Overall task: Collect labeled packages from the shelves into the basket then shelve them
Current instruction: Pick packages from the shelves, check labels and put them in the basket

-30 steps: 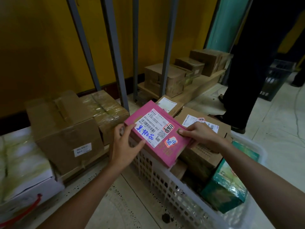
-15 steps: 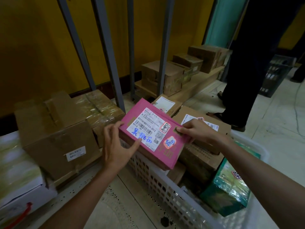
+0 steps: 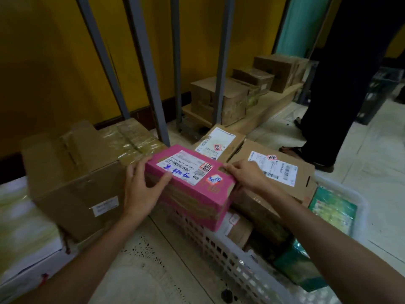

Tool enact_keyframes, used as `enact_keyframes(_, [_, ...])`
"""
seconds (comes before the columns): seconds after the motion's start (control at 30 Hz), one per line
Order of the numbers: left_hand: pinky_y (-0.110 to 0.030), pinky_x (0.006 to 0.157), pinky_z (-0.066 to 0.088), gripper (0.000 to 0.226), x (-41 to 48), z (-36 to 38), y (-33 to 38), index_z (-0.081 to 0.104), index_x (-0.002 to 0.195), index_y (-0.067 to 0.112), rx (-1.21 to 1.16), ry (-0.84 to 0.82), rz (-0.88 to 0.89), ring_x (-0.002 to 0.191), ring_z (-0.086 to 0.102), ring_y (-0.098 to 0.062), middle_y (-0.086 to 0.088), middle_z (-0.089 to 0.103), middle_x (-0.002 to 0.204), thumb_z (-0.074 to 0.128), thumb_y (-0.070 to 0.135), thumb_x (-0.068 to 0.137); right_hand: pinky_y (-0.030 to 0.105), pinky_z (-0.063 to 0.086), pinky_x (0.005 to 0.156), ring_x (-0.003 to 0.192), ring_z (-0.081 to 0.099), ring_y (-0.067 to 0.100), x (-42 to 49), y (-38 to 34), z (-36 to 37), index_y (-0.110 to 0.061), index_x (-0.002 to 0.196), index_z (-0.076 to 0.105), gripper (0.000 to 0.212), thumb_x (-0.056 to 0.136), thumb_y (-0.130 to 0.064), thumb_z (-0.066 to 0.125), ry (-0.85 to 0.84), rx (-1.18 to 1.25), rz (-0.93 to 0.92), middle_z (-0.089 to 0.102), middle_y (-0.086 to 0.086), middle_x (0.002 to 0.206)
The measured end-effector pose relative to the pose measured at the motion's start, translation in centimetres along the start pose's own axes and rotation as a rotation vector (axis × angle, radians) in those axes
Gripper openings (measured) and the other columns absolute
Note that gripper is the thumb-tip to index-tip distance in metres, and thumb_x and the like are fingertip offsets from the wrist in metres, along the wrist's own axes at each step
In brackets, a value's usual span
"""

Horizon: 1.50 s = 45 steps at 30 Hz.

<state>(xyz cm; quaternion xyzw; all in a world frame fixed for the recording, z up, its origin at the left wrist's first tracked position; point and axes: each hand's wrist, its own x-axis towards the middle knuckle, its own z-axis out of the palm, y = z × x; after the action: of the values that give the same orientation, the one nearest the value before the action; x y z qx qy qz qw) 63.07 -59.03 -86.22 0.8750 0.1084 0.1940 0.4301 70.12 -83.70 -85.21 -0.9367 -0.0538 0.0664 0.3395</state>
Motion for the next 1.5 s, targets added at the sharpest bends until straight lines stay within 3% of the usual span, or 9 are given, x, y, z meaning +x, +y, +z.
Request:
enact_keyframes(0.13, [-0.041, 0.103, 0.032, 0.101, -0.5, 1.1, -0.2, 0.024, 0.141, 0.034, -0.023, -0.186, 0.060, 0.132, 0.029, -0.020, -0.002, 0.024, 0.144, 0.080, 0.047, 0.056, 0.022, 0.049, 0.052, 0.053, 0.068, 0.015, -0.1, 1.0, -1.7, -0.010, 0.076, 0.067, 0.051, 0.083, -0.059, 0.055, -0.064, 0.068, 0.094, 0.070, 0.004, 0.064])
enact_keyframes(0.4, [-0.048, 0.105, 0.029, 0.109, -0.1, 4.2, -0.5, 0.008, 0.144, 0.034, -0.152, -0.194, 0.073, 0.140, 0.018, -0.024, -0.005, 0.016, 0.153, 0.081, 0.029, 0.063, 0.029, 0.060, 0.064, 0.069, 0.072, 0.017, -0.4, 1.7, -2.6, -0.012, 0.089, 0.065, 0.075, 0.036, -0.064, 0.076, -0.219, 0.246, 0.240, 0.073, 0.005, 0.084])
enact_keyframes(0.63, [-0.054, 0.106, 0.026, 0.099, -0.8, 5.3, -1.9, 0.012, 0.144, 0.020, 0.224, -0.176, 0.017, 0.133, 0.036, -0.027, -0.003, 0.027, 0.151, 0.070, 0.050, 0.070, 0.018, 0.049, 0.041, 0.064, 0.067, 0.015, 0.5, 0.7, -1.5, -0.009, 0.094, 0.061, 0.049, 0.063, -0.040, 0.083, -0.171, 0.134, 0.271, 0.069, 0.010, 0.088])
enact_keyframes(0.77, [-0.052, 0.110, 0.018, 0.108, -0.9, 4.2, -2.9, 0.005, 0.146, 0.023, 0.264, -0.176, 0.092, 0.141, 0.014, -0.025, -0.006, 0.001, 0.155, 0.071, 0.055, 0.066, 0.022, 0.055, 0.052, 0.065, 0.065, 0.013, 0.4, -0.3, -0.7, -0.012, 0.092, 0.060, 0.041, 0.067, -0.037, 0.082, -0.215, 0.006, 0.263, 0.067, 0.005, 0.082])
enact_keyframes(0.87, [-0.050, 0.112, -0.005, 0.100, -0.7, 3.4, -3.8, 0.006, 0.145, 0.037, 0.461, -0.270, 0.341, 0.142, -0.001, -0.018, 0.000, 0.000, 0.156, 0.054, 0.070, 0.063, 0.035, 0.053, 0.082, 0.087, 0.061, 0.016, 0.0, -0.6, 0.8, -0.016, 0.106, 0.060, 0.055, 0.065, -0.047, 0.079, -0.145, -0.193, 0.146, 0.066, 0.004, 0.103])
enact_keyframes(0.97, [-0.051, 0.111, -0.013, 0.076, -0.3, 3.9, -3.5, 0.029, 0.140, 0.035, 0.564, -0.398, 0.382, 0.142, 0.014, -0.014, 0.004, 0.023, 0.152, 0.038, 0.070, 0.072, 0.050, 0.034, 0.103, 0.125, 0.038, 0.031, -0.4, 0.1, 1.0, -0.030, 0.136, 0.034, 0.085, 0.067, -0.070, 0.063, 0.005, -0.571, 0.007, 0.042, 0.008, 0.136])
enact_keyframes(1.07, [-0.057, 0.110, -0.008, 0.064, -1.0, 5.4, -2.8, 0.034, 0.136, 0.035, 0.658, -0.371, 0.356, 0.137, 0.023, -0.018, 0.001, 0.033, 0.145, 0.039, 0.065, 0.080, 0.065, 0.002, 0.110, 0.144, -0.003, 0.036, -1.4, 2.3, 2.5, -0.044, 0.145, -0.003, 0.071, 0.086, -0.071, 0.026, -0.070, -0.756, -0.184, -0.004, 0.004, 0.158])
enact_keyframes(1.2, [-0.064, 0.107, -0.006, 0.056, -1.5, 6.9, -2.4, 0.039, 0.134, 0.039, 0.771, -0.490, 0.320, 0.136, 0.022, -0.020, 0.001, 0.036, 0.145, 0.029, 0.064, 0.086, 0.065, -0.017, 0.106, 0.135, -0.032, 0.038, -2.9, 5.1, 6.0, -0.035, 0.149, 0.003, 0.062, 0.093, -0.060, 0.007, 0.022, -0.958, -0.244, -0.032, 0.009, 0.151])
enact_keyframes(1.5, [-0.042, 0.114, 0.004, 0.046, -1.4, 2.8, -3.1, 0.040, 0.137, 0.032, 0.414, -0.552, 0.291, 0.140, 0.018, -0.011, 0.005, 0.032, 0.149, 0.045, 0.041, 0.092, 0.064, -0.001, 0.111, 0.145, -0.005, 0.031, -1.8, 2.0, 4.1, -0.035, 0.147, 0.010, 0.075, 0.085, -0.061, 0.043, 0.077, -0.736, -0.180, -0.005, 0.003, 0.159])
